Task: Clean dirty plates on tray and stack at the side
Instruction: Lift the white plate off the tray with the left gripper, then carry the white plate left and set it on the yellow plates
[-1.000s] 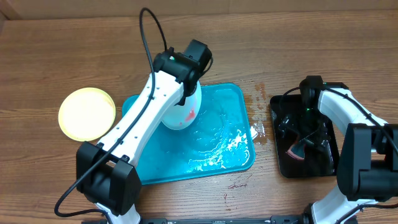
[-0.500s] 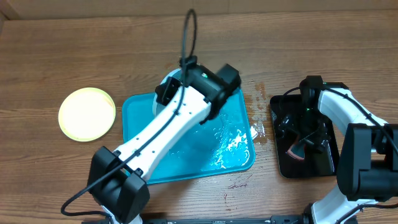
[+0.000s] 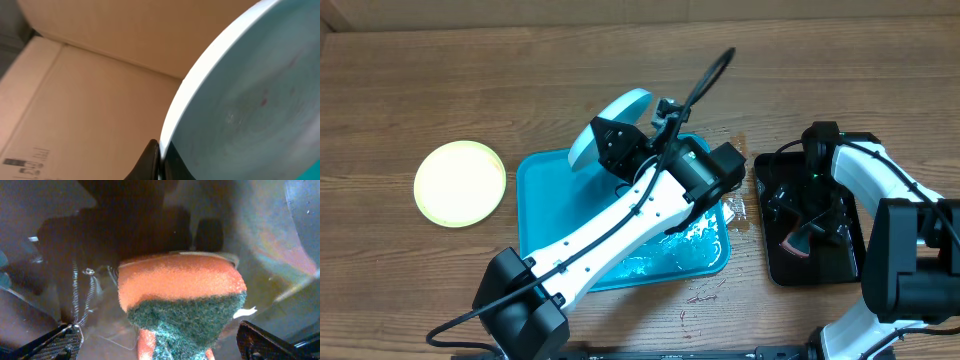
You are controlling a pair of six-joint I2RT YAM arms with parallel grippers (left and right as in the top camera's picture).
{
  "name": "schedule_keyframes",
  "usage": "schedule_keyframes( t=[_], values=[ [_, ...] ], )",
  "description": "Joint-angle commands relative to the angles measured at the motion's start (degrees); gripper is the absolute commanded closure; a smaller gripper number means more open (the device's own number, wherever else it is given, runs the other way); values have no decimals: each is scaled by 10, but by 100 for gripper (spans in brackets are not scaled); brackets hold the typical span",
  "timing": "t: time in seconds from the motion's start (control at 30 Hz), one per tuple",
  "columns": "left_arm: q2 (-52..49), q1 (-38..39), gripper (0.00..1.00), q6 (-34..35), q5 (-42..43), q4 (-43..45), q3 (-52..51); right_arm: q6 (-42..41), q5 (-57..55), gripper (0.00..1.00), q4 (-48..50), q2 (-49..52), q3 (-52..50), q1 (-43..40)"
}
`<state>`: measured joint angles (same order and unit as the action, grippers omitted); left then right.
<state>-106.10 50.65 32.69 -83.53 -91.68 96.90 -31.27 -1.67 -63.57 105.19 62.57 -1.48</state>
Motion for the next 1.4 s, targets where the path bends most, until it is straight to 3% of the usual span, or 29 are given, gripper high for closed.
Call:
schedule_keyframes(
  t=[0.0,0.83,0.93,1.17,1.37],
  values=[
    [-6,6,96,5,-54,0,15,-2,-1,0,5,-5,-4,0],
    [-6,7,96,25,-39,-6,15,-2,-1,0,8,-5,-4,0],
    [-6,-3,95,45,43,5,15,-2,-1,0,10,-5,-4,0],
    [-6,-106,95,46,438,53,15,-2,-1,0,13,-5,-4,0],
    [9,-196,95,5,602,122,15,0,5,0,14,-5,-4,0]
  ],
)
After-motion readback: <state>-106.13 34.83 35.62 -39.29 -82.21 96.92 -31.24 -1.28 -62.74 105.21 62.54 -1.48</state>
